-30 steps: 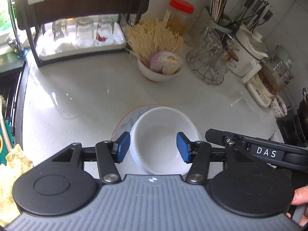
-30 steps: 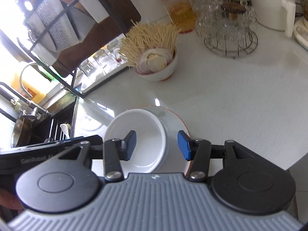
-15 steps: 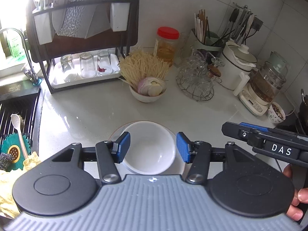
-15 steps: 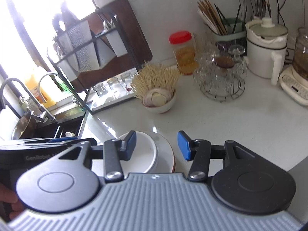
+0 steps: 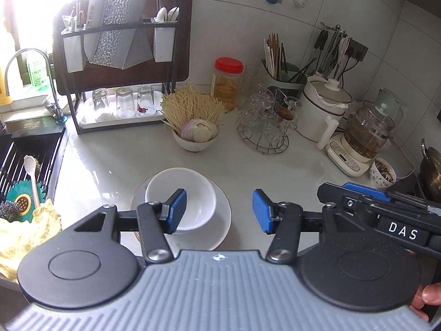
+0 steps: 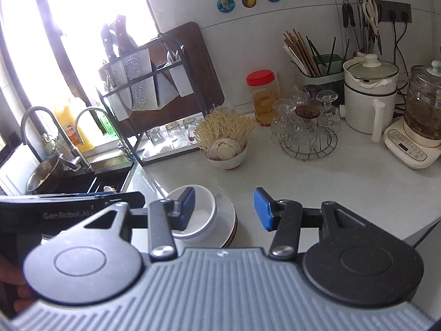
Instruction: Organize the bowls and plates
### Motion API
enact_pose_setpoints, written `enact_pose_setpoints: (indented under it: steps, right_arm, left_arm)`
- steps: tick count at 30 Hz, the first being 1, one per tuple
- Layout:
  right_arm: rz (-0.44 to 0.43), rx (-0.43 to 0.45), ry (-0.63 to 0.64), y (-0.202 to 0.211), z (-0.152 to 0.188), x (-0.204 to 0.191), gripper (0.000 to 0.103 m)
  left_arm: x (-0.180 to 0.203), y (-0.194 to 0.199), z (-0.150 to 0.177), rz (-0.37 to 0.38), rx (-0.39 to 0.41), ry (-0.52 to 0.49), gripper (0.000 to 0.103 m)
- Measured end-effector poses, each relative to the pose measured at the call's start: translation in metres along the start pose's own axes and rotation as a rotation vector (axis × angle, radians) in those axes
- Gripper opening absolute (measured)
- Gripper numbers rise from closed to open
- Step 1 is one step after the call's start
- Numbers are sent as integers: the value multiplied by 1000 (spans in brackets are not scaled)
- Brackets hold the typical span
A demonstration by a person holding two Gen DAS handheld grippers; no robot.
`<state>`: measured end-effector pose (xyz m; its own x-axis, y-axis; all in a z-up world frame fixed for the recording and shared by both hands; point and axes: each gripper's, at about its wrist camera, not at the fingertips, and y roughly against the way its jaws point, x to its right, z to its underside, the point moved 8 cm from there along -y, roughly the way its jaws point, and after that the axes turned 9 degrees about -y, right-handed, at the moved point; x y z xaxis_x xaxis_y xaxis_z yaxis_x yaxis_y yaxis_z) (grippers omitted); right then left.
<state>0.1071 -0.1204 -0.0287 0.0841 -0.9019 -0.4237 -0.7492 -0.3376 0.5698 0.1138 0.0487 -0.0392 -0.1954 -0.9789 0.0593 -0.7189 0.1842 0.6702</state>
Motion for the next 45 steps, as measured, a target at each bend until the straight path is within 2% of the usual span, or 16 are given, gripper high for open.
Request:
enact_pose_setpoints:
  steps: [16, 26, 33, 45]
  right_arm:
    - [-48, 2, 37, 58, 36, 8, 51]
    - [-47, -20, 56, 89, 63, 20, 51]
    - [-42, -25, 52, 99, 76, 24, 51]
    - [-30, -31, 59, 105, 87, 28, 51]
  left_arm:
    - [38, 67, 52, -71, 17, 37, 59]
    - [62, 98, 94, -75, 11, 87, 59]
    - [71, 113, 114, -90, 7, 78, 59]
    - [77, 119, 125, -95, 20, 80, 59]
